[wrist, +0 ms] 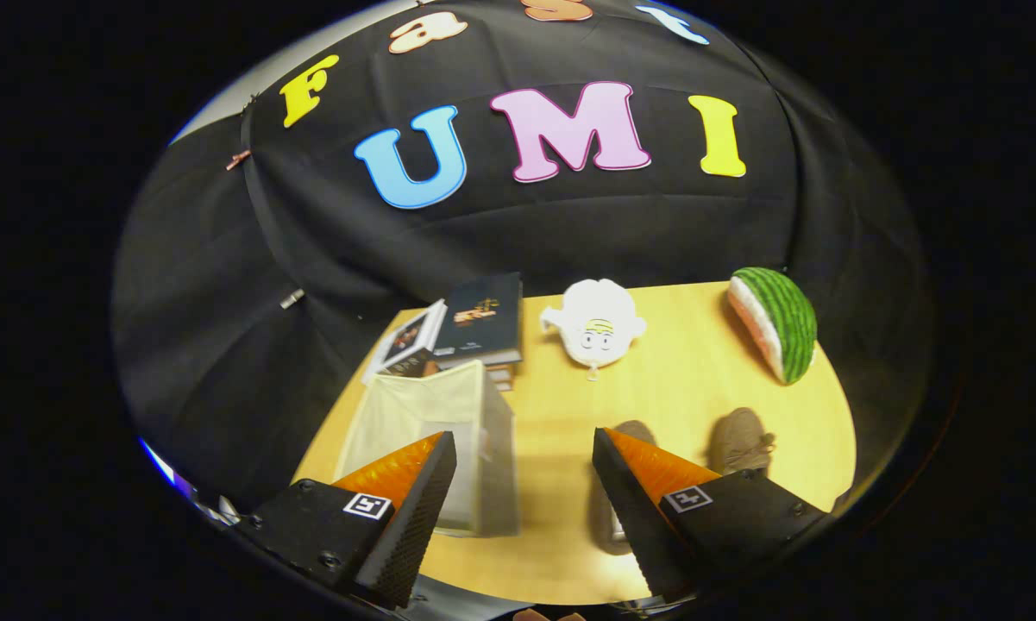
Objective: Open the storage box then place both shoes into the box .Put the left shoe in first, then the right shoe, with the right side of both shoes facing outward in a uniform manner.
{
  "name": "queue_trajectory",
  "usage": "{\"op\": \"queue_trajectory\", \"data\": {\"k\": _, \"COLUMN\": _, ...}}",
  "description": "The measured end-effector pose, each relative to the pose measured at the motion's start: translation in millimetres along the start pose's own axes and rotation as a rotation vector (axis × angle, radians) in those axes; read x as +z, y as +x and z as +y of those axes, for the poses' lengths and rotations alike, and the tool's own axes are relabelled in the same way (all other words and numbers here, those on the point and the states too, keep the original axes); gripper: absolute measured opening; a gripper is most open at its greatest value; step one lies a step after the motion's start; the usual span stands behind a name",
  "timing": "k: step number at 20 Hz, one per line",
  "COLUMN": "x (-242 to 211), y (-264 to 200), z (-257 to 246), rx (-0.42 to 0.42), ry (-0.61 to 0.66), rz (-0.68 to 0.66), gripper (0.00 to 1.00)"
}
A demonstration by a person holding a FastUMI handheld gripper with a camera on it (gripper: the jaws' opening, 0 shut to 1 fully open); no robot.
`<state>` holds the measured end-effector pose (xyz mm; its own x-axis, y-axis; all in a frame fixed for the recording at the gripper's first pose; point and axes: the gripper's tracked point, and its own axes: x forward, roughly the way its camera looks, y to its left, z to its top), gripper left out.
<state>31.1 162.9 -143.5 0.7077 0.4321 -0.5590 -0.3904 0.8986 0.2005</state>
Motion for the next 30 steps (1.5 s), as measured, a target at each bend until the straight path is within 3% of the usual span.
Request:
{"op": "queue_trajectory", "data": {"k": 5, "x": -51, "y": 14, "z": -65, "rx": -0.053, "ry": -0.045, "rz": 0.13, "gripper": 0.99}}
{"op": "queue_trajectory", "data": {"k": 14, "x": -116, "y": 59, "z": -121, "rx": -0.104, "ry": -0.125, "rz": 0.268, "gripper": 0.99}}
{"op": "queue_trajectory", "data": {"k": 16, "x": -131, "y": 72, "z": -124, "rx": -0.096, "ry": -0.115, "rz": 0.321, "gripper": 0.99}}
{"op": "queue_trajectory", "data": {"k": 21, "x": -150, "y": 95, "z": -138, "rx": -0.121, "ry": -0.232, "rz": 0.352, "gripper": 0.99}}
{"op": "queue_trajectory", "data": {"k": 30, "x": -158, "y": 135, "z": -130, "rx": -0.111, "ry": -0.149, "rz": 0.382, "gripper": 0.96}}
